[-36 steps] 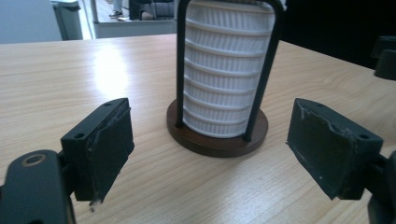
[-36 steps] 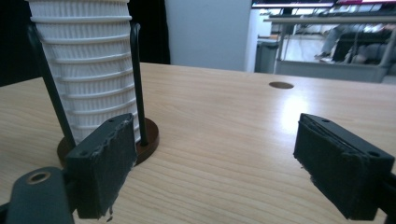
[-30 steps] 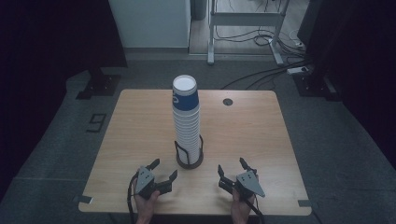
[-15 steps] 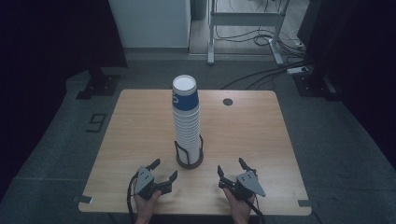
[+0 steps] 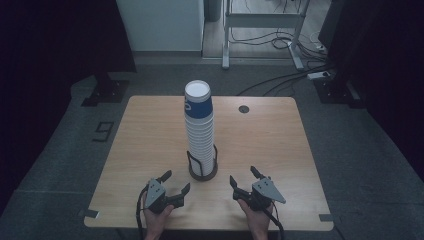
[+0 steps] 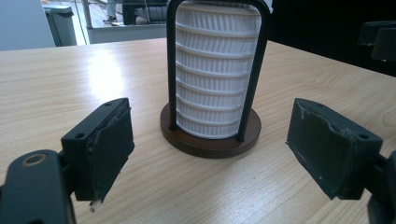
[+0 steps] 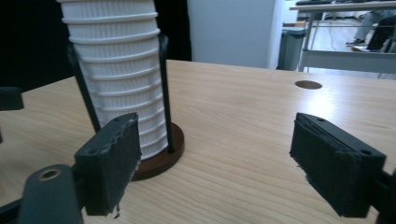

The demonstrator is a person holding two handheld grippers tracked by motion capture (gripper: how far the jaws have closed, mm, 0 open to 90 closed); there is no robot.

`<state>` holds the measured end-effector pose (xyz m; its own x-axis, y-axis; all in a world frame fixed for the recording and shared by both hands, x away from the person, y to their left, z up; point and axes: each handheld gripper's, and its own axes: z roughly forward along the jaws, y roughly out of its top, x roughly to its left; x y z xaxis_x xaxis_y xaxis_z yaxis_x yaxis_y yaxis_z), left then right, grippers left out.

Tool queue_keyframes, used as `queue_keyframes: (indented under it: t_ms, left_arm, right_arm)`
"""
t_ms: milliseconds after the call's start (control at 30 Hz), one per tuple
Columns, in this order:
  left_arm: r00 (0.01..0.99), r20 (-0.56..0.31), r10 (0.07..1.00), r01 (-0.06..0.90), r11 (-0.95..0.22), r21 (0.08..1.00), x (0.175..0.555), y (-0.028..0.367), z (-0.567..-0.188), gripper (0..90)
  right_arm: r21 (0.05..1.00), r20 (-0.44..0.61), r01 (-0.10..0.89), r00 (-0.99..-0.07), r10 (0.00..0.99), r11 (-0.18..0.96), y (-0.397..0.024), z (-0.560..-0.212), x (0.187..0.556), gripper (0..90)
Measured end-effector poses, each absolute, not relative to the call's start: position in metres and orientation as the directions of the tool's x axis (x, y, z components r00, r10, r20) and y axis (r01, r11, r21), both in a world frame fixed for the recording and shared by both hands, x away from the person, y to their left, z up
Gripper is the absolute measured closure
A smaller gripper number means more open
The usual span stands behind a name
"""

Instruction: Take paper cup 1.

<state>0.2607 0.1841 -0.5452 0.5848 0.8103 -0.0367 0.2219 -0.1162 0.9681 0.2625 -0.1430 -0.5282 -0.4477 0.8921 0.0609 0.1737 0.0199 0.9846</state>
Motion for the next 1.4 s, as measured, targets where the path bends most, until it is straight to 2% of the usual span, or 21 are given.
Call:
queue_keyframes:
  t_ms: [500,1400]
  left_arm:
    - [0.592,-0.045,0.804,0.226,-0.112,0.968,0.261,0.185,-0.545,14.4]
    - [0.601,-0.035,0.799,0.216,-0.120,0.969,0.260,0.185,-0.545,14.4]
  right_arm:
    - [0.989,0.032,0.138,-0.550,0.835,0.053,-0.129,-0.494,0.269,20.7]
    - [0.995,0.021,0.092,-0.616,0.787,0.045,-0.120,-0.444,0.279,17.1]
